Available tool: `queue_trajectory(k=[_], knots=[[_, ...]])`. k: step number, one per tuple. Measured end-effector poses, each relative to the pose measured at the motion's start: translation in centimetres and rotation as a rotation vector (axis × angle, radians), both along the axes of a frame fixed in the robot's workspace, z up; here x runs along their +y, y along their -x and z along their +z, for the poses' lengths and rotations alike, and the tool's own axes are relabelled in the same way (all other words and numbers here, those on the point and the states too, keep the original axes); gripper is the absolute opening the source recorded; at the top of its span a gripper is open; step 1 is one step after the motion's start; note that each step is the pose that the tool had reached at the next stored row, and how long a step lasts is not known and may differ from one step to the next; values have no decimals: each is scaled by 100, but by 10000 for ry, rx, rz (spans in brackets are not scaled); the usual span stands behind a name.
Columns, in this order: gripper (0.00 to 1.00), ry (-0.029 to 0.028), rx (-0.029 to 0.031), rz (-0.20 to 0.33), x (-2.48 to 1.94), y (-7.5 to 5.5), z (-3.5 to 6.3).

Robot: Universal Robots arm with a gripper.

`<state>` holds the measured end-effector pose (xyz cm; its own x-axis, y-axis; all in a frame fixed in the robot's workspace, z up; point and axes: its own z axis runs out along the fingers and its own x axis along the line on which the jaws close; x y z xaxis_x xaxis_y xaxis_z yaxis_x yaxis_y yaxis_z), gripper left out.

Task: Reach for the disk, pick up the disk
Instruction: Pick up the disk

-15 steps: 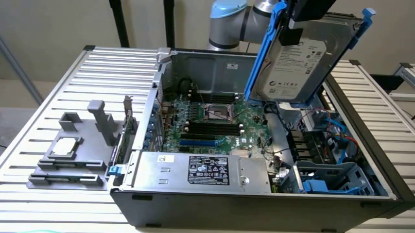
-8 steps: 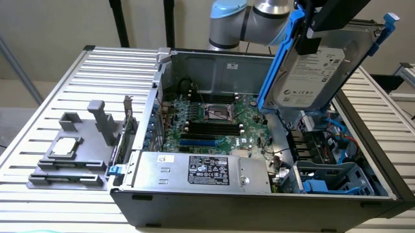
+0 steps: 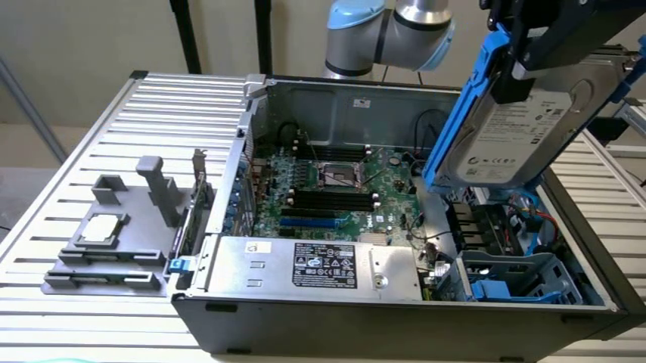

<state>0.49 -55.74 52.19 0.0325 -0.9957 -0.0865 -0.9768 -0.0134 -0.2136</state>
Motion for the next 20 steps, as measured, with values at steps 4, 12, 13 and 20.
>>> queue_trajectory(k=[4,12,13,20], knots=[[33,-1,-135,0,-98,-76,-19],[33,0,-367,0,-285,-257,-59],[33,1,-396,1,-307,-281,-65],[33,0,-551,1,-380,-445,-114]])
